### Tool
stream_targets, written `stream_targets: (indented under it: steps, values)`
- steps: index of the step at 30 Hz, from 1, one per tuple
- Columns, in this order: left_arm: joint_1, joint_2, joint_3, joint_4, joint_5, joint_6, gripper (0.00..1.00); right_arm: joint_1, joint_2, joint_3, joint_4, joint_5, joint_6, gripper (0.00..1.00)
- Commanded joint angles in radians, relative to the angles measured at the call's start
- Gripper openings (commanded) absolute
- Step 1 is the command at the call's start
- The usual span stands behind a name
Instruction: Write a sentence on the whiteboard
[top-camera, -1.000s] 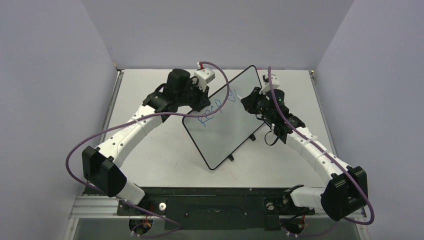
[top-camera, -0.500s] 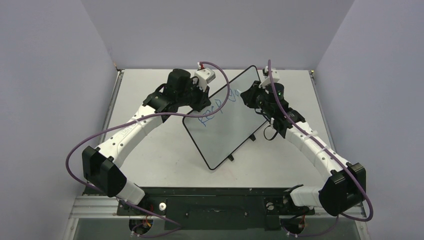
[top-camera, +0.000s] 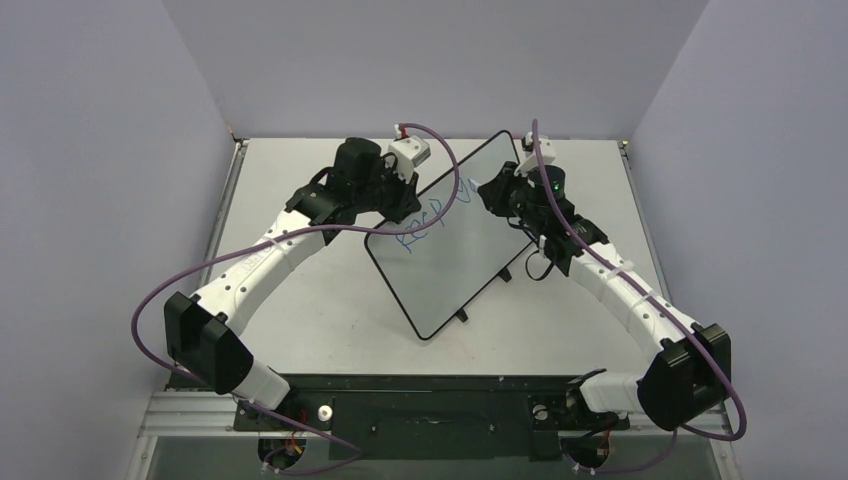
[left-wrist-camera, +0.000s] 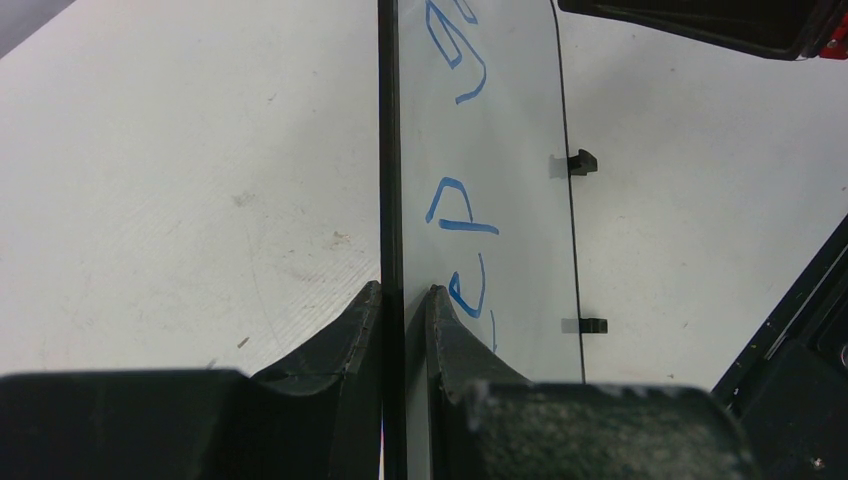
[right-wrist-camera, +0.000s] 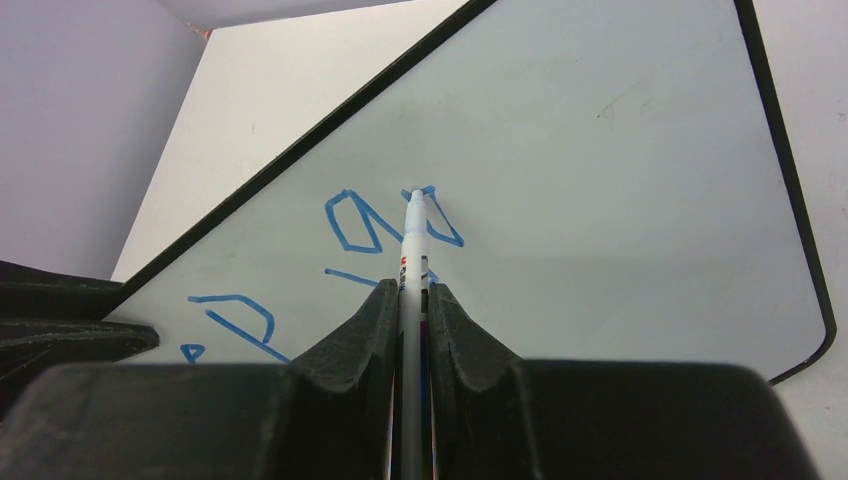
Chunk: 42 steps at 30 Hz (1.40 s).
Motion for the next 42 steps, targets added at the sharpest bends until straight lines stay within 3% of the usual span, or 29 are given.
stream_targets:
  steps: [1, 8, 13, 22, 42]
  values:
    - [-0.016, 0.006, 0.01, -0.039, -0.047, 0.101, 0.0, 0.024, 0.004, 0.034, 0.022, -0.027, -0.005, 0.0]
    - [-0.017, 0.002, 0.007, -0.037, -0.05, 0.101, 0.0, 0.025, -0.001, 0.033, 0.014, -0.011, -0.009, 0.0]
    - [-0.017, 0.003, 0.006, -0.034, -0.062, 0.1, 0.0, 0.015, -0.049, 0.019, -0.023, 0.092, -0.051, 0.0]
    - [-0.017, 0.004, 0.005, -0.034, -0.067, 0.1, 0.0, -0.006, -0.114, 0.031, -0.043, 0.081, -0.063, 0.0]
    - [-0.017, 0.0, 0.002, -0.033, -0.064, 0.102, 0.0, -0.045, -0.015, 0.081, -0.024, 0.057, -0.044, 0.0]
